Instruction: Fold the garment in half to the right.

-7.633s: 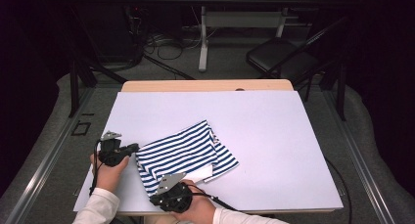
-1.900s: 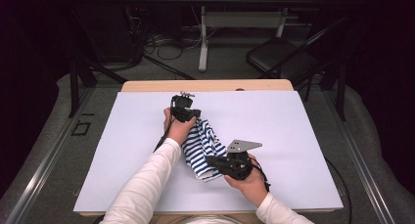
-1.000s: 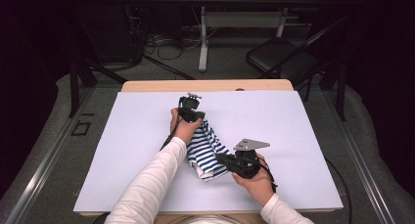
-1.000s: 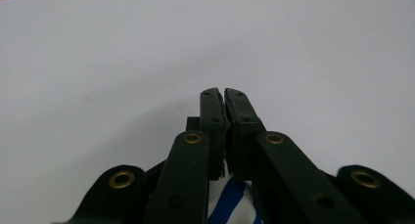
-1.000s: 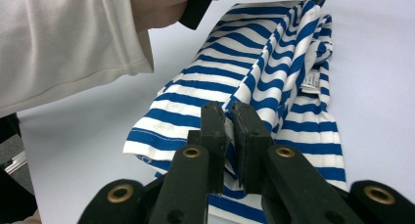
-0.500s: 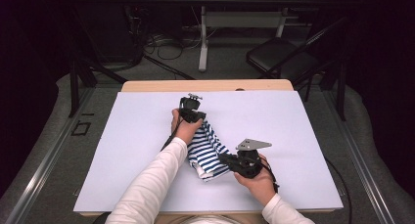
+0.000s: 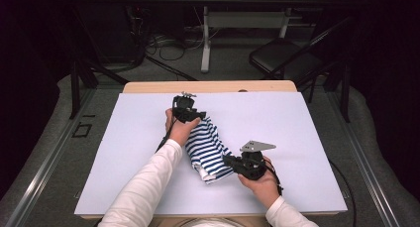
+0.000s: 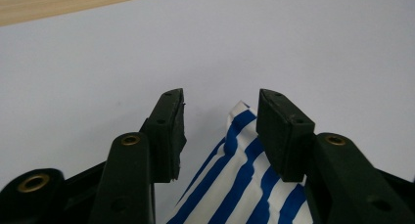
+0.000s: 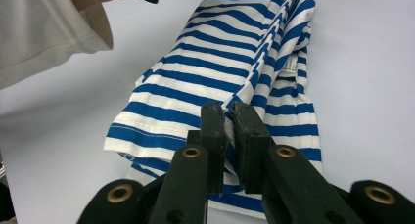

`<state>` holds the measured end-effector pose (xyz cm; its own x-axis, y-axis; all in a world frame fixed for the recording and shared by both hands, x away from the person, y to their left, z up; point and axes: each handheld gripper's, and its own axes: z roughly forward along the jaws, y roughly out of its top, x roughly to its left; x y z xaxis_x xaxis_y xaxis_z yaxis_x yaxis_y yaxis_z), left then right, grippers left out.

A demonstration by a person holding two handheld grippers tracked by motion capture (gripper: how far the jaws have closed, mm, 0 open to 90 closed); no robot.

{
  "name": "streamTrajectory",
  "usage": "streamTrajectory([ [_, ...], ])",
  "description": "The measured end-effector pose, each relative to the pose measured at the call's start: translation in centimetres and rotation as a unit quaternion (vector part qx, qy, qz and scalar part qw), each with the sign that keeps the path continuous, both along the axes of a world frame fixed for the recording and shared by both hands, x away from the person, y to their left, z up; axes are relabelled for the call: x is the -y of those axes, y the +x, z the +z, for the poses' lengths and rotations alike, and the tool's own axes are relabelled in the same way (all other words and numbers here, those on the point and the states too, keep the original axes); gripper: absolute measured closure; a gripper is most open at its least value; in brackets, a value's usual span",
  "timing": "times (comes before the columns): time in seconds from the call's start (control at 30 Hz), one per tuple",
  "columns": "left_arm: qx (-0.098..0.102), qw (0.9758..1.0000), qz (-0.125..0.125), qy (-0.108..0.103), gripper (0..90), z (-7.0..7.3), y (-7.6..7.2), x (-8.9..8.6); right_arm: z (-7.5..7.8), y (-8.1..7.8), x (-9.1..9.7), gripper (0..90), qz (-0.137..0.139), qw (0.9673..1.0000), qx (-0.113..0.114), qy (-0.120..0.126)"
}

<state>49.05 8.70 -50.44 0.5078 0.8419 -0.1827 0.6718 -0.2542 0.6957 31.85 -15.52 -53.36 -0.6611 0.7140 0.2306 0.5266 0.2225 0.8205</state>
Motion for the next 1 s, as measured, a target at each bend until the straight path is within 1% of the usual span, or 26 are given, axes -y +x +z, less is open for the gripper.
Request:
streamTrajectory([
  [0.03, 0.001, 1.0, 0.0, 0.001, 51.1, 0.0, 0.0, -0.3, 0.0, 0.0, 0.0, 83.7, -0.001, 1.0, 0.0, 0.0],
  [0.07, -0.003, 1.0, 0.003, -0.006, 50.2, 0.0, -0.1, -0.7, -0.1, 0.0, 0.1, 83.7, -0.002, 1.0, 0.0, 0.0],
  [0.1, -0.007, 0.9999, -0.002, -0.009, 49.5, 0.0, -0.1, -1.1, -0.1, 0.0, 0.1, 83.7, -0.003, 1.0, -0.002, -0.001],
  [0.13, -0.01, 0.9999, 0.0, -0.014, 48.2, 0.0, -0.2, -1.3, -0.1, 0.1, 0.1, 83.7, -0.005, 1.0, -0.002, -0.002],
  [0.17, -0.011, 0.9998, -0.002, -0.014, 47.2, 0.0, -0.2, -1.6, -0.1, 0.1, 0.2, 83.7, -0.006, 1.0, -0.003, -0.002],
  [0.23, -0.016, 0.9996, -0.001, -0.022, 45.5, 0.1, -0.4, -2.0, -0.2, 0.1, 0.3, 83.6, -0.007, 1.0, -0.004, -0.005],
  [0.27, -0.016, 0.9997, -0.004, -0.018, 43.5, 0.1, -0.4, -2.3, -0.2, 0.1, 0.3, 83.6, -0.008, 0.9999, -0.004, -0.006],
  [0.3, -0.016, 0.9997, -0.004, -0.018, 42.5, 0.2, -0.5, -2.5, -0.3, 0.1, 0.4, 83.5, -0.009, 0.9999, -0.005, -0.005],
  [0.37, -0.018, 0.9997, -0.007, -0.017, 42.6, 0.2, -0.7, -2.9, -0.4, 0.1, 0.5, 83.5, -0.01, 0.9999, -0.007, -0.008],
  [0.47, -0.016, 0.9998, -0.013, -0.002, 42.4, 0.3, -0.9, -3.3, -0.5, 0.2, 0.6, 83.5, -0.014, 0.9998, -0.01, -0.008],
  [0.53, -0.017, 0.9996, -0.022, 0.0, 42.4, 0.4, -0.9, -3.7, -0.6, 0.2, 0.6, 83.5, -0.014, 0.9998, -0.009, -0.011],
  [0.6, -0.017, 0.9996, -0.023, 0.003, 42.3, 0.4, -0.9, -4.0, -0.7, 0.3, 0.7, 83.5, -0.015, 0.9998, -0.01, -0.012],
  [0.67, -0.022, 0.9994, -0.025, 0.0, 41.8, 0.4, -1.0, -4.2, -0.7, 0.3, 0.8, 83.5, -0.017, 0.9997, -0.011, -0.012],
  [0.73, -0.033, 0.9991, -0.026, -0.006, 41.8, 0.4, -1.1, -4.3, -0.8, 0.4, 0.9, 83.4, -0.018, 0.9997, -0.011, -0.013],
  [0.77, -0.043, 0.9986, -0.026, -0.016, 41.8, 0.4, -1.2, -4.4, -0.8, 0.4, 1.0, 83.4, -0.018, 0.9997, -0.012, -0.013],
  [0.8, -0.049, 0.9982, -0.028, -0.02, 40.8, 0.4, -1.3, -4.4, -0.9, 0.4, 1.0, 83.4, -0.019, 0.9996, -0.012, -0.014],
  [0.87, -0.057, 0.9976, -0.036, -0.016, 34.6, 0.3, -1.3, -4.5, -0.9, 0.4, 1.1, 83.3, -0.02, 0.9996, -0.014, -0.015],
  [0.93, -0.061, 0.9971, -0.042, -0.017, 30.6, 0.4, -1.3, -4.6, -1.0, 0.4, 1.2, 83.3, -0.022, 0.9995, -0.016, -0.014],
  [1.0, -0.06, 0.9972, -0.041, -0.016, 24.9, 0.4, -1.3, -4.6, -1.0, 0.5, 1.2, 83.3, -0.021, 0.9995, -0.016, -0.015],
])
